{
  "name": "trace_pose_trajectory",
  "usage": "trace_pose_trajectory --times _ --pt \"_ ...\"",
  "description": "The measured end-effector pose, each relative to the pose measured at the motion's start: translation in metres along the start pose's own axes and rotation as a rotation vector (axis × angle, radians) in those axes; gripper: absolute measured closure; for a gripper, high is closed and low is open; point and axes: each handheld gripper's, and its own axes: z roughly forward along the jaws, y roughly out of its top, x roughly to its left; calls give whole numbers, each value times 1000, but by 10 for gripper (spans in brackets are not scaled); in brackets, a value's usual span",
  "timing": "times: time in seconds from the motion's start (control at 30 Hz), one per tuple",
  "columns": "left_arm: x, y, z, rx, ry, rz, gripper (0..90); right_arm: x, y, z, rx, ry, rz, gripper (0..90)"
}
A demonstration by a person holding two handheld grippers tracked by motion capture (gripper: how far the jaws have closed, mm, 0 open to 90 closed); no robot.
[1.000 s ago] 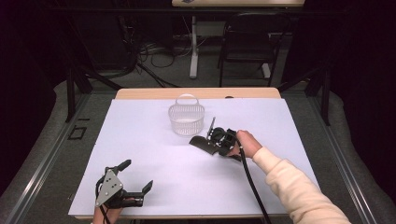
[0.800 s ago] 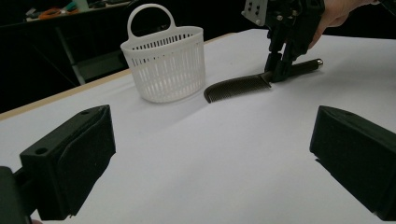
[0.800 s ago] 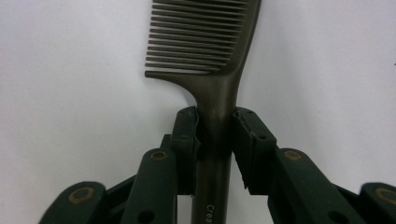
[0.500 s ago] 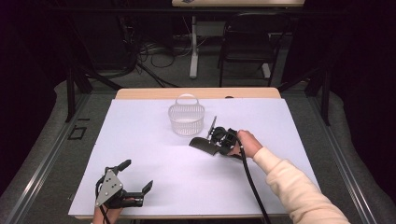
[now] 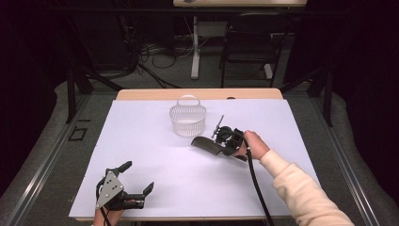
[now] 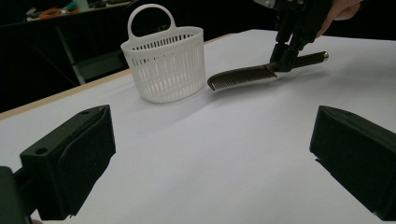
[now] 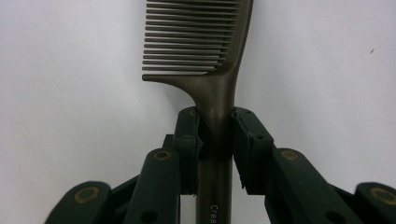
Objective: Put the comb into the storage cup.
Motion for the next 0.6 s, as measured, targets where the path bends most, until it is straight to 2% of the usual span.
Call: trace_pose_trajectory --times 0.03,0.2,0.6 --pt "0 0 0 0 0 0 2 1 0 -2 6 4 8 727" --pt "1 -1 1 4 1 -5 2 1 -5 -8 -51 13 13 727" --pt "1 0 0 2 7 -10 2 2 -17 -23 -142 26 40 727"
